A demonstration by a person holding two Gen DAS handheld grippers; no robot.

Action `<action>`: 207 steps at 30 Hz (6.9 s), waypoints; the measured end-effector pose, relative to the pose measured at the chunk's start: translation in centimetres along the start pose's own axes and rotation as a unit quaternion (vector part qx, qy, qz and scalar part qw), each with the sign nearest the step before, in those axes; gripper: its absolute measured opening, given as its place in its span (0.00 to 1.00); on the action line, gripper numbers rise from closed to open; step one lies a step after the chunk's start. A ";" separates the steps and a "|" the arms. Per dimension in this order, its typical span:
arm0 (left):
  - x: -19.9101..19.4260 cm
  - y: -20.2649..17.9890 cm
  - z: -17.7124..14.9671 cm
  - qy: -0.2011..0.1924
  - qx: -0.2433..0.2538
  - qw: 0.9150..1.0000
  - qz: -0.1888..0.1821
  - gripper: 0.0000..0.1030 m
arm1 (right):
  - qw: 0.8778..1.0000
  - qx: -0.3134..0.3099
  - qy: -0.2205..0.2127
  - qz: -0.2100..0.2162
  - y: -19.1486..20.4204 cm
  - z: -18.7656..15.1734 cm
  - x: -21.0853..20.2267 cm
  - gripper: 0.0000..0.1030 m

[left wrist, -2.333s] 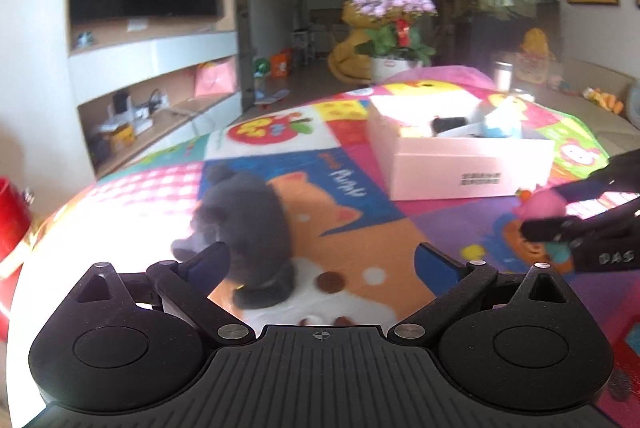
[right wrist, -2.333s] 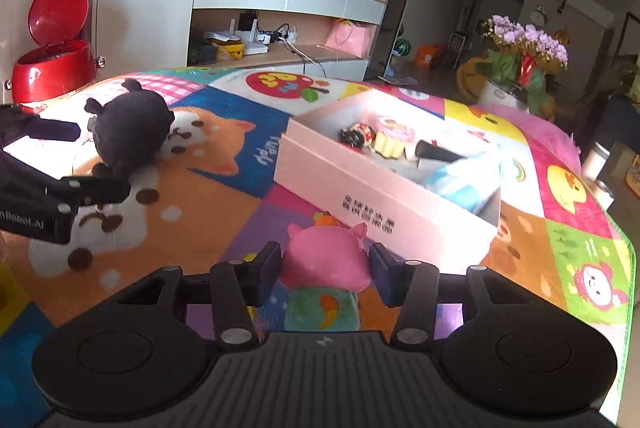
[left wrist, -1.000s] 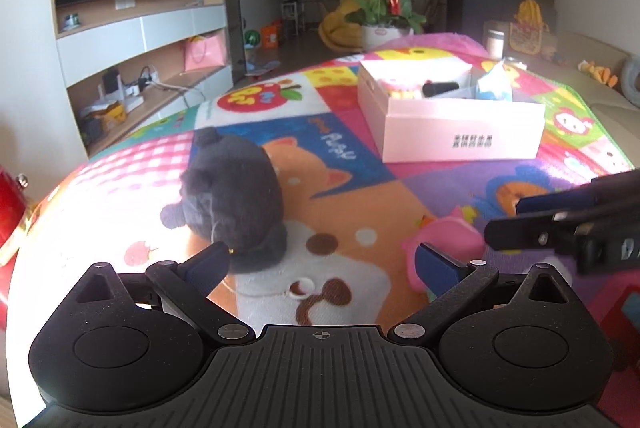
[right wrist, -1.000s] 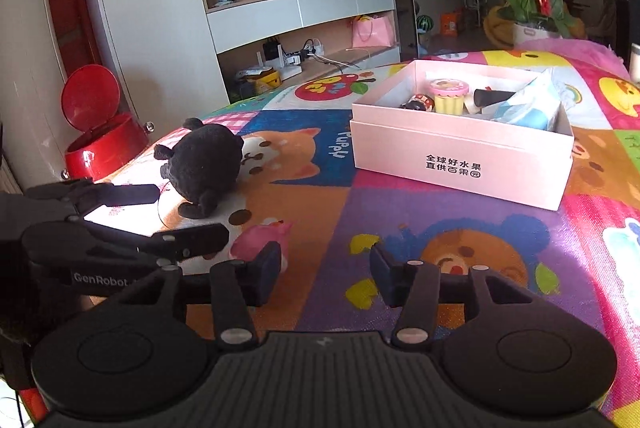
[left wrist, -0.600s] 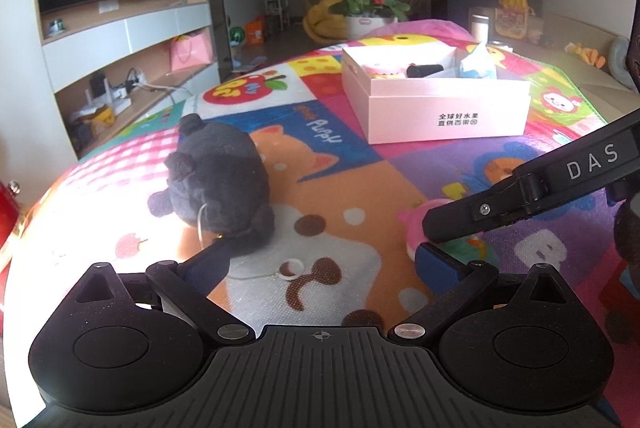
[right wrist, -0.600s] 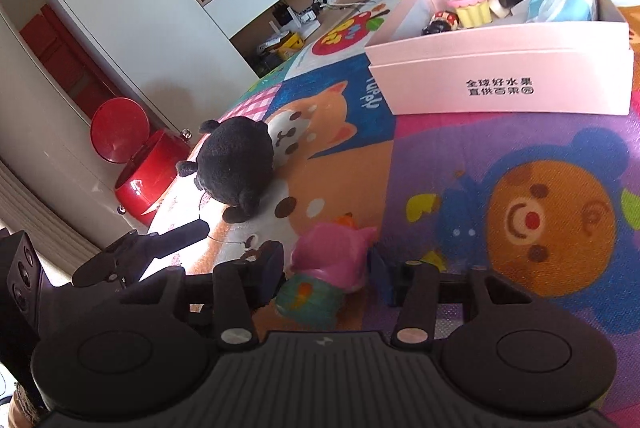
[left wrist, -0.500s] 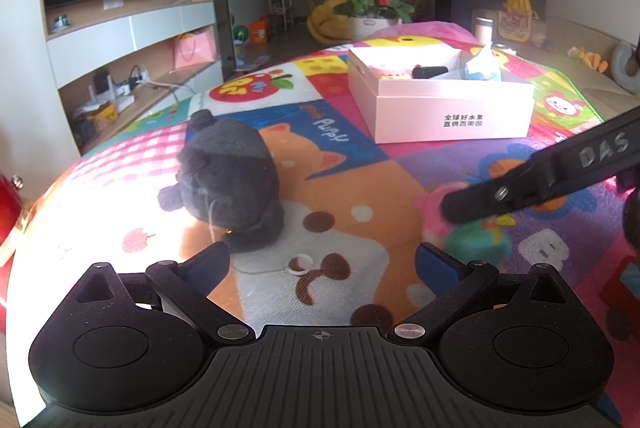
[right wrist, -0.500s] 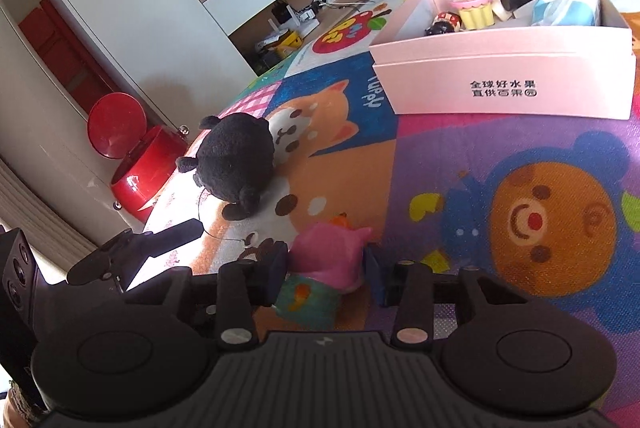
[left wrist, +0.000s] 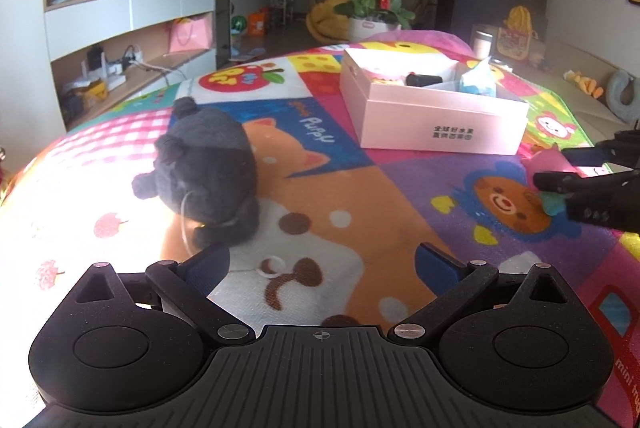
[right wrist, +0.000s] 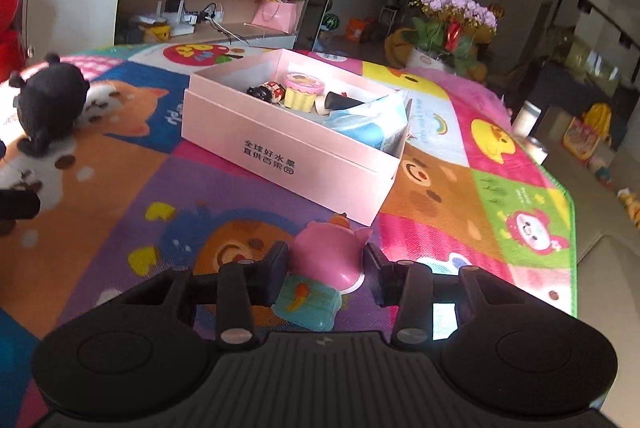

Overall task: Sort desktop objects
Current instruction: 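Set the pink-and-teal toy on the mat and open the right tool, then close the left tool on the gray plush bear's head, then lift the plush bear with the left tool while the right tool grasps the pink-and-teal toy, then carry the plush bear and pink-and-teal toy toward the pink box with both tools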

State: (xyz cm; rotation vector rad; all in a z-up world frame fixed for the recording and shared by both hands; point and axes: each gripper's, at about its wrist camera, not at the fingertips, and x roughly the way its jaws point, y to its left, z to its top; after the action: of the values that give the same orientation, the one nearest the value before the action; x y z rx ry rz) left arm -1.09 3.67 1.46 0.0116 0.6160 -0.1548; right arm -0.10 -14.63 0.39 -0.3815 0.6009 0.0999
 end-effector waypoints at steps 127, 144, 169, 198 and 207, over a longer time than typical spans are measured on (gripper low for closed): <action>0.2 -6.5 1.5 -0.022 0.082 0.988 -0.129 0.98 | 0.983 0.137 -0.003 0.122 -3.8 -1.6 -1.5 0.81; -0.9 -8.7 1.7 -0.050 0.114 0.971 -0.203 1.00 | 0.963 0.201 0.058 0.167 -4.3 -0.4 2.2 0.46; 2.7 -11.4 1.3 0.006 0.168 0.982 -0.090 0.71 | 0.972 0.200 0.052 0.108 -6.9 -2.7 -0.9 0.46; 5.8 -6.5 20.6 -0.169 0.037 0.974 -0.144 0.93 | 0.960 0.225 -0.158 0.052 -13.6 12.3 -8.4 0.46; 8.5 -1.0 11.8 -0.093 -0.006 0.989 -0.111 0.95 | 0.968 0.220 -0.092 0.077 -11.9 14.8 0.3 0.46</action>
State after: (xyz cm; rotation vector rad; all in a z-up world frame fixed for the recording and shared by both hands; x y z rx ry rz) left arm 12.37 0.80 6.19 -0.0820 0.4305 -0.3638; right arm 10.39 -20.11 15.24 0.1052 0.4519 0.1444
